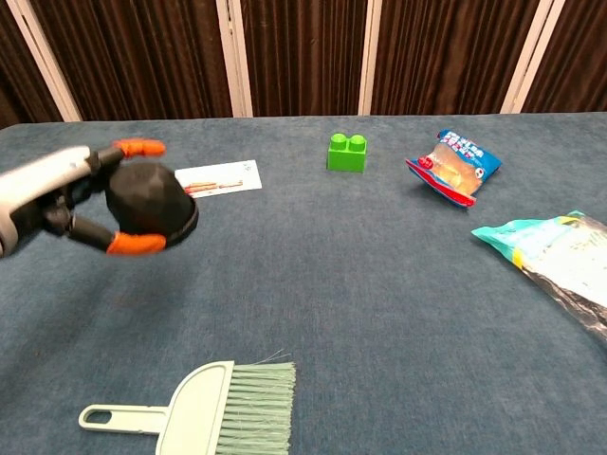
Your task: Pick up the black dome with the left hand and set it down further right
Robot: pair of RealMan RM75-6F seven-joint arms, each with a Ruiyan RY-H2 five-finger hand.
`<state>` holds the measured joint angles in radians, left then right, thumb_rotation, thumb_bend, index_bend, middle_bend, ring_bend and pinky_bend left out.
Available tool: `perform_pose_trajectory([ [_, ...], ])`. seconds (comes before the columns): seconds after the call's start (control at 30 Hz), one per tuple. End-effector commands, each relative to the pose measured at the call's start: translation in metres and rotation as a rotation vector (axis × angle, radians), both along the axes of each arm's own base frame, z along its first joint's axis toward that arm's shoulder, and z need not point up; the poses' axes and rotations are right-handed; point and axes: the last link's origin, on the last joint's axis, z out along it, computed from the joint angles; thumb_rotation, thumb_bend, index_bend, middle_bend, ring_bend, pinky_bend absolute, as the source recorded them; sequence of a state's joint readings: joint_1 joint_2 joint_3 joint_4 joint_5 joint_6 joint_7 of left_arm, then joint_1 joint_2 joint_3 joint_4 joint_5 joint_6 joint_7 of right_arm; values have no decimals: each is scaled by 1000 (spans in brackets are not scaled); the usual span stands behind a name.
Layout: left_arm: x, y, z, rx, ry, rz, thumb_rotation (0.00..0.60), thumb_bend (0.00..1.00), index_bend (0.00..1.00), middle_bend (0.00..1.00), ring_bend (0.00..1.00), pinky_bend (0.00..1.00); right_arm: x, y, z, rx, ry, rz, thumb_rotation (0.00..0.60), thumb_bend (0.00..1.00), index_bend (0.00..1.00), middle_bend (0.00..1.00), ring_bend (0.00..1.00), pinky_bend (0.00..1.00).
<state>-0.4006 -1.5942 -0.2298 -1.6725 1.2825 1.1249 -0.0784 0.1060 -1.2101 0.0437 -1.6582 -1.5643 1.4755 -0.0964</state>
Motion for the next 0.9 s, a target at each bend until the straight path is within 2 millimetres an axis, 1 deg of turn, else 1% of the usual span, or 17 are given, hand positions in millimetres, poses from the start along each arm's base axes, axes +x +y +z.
perform_pose_trajectory([
  [0.03,33,10,45,61,-58,-26,600,478,95,349,0,0,0,0,0,1,2,0,600,209,0,0,14,0],
  [0.07,41,9,59,63,-89,-30,600,478,94,353,0,0,0,0,-1,2,2,0,600,209,0,0,14,0],
  [0.13,44,6,74,66,-117,-20,600,478,94,360,0,0,0,0,-1,4,4,0,600,209,0,0,14,0],
  [0.17,42,5,78,67,-120,-9,600,479,94,362,0,0,0,1,-2,8,6,0,600,209,0,0,14,0],
  [0.23,27,5,80,57,-96,32,600,478,94,363,0,0,1,1,-3,9,6,2,600,209,0,0,14,0],
  [0.27,17,5,77,41,-75,56,600,478,95,363,0,0,1,2,-4,9,6,3,600,209,0,0,14,0],
  [0.3,2,7,69,11,-48,94,600,478,95,362,0,0,1,2,-4,10,5,5,600,209,0,0,14,0],
  [0.33,-8,8,63,-11,-33,120,600,478,95,362,0,0,1,2,-4,9,5,5,600,209,0,0,14,0],
  [0.4,-30,11,46,-59,4,174,600,478,96,362,0,0,2,2,-4,9,3,6,600,209,0,0,14,0],
  [0.47,-49,13,27,-110,27,217,600,478,96,362,0,0,2,2,-4,8,0,6,600,209,0,0,14,0],
  [0.53,-60,15,10,-151,36,244,600,478,97,362,0,0,2,3,-3,6,-2,4,600,209,0,0,14,0],
  [0.57,-63,16,3,-166,39,247,600,478,97,362,0,0,1,3,-3,5,-1,3,600,209,0,0,14,0],
  [0.67,-59,18,-8,-175,53,211,600,477,97,363,0,0,1,0,-3,4,-2,1,600,209,0,0,14,0],
  [0.77,-42,19,-6,-136,51,145,600,478,99,368,0,0,1,-2,-2,3,-3,-1,600,209,0,0,14,0],
  [0.83,-25,19,0,-105,44,93,600,478,100,374,0,0,2,-3,-2,2,-3,4,600,209,0,0,15,0],
  [0.87,-7,18,8,-84,18,51,600,478,100,374,0,0,2,-3,-3,4,-3,6,600,209,0,0,15,0],
  [0.9,4,17,17,-65,2,23,600,478,100,375,0,0,2,-3,-3,6,-3,6,600,209,0,0,15,0],
])
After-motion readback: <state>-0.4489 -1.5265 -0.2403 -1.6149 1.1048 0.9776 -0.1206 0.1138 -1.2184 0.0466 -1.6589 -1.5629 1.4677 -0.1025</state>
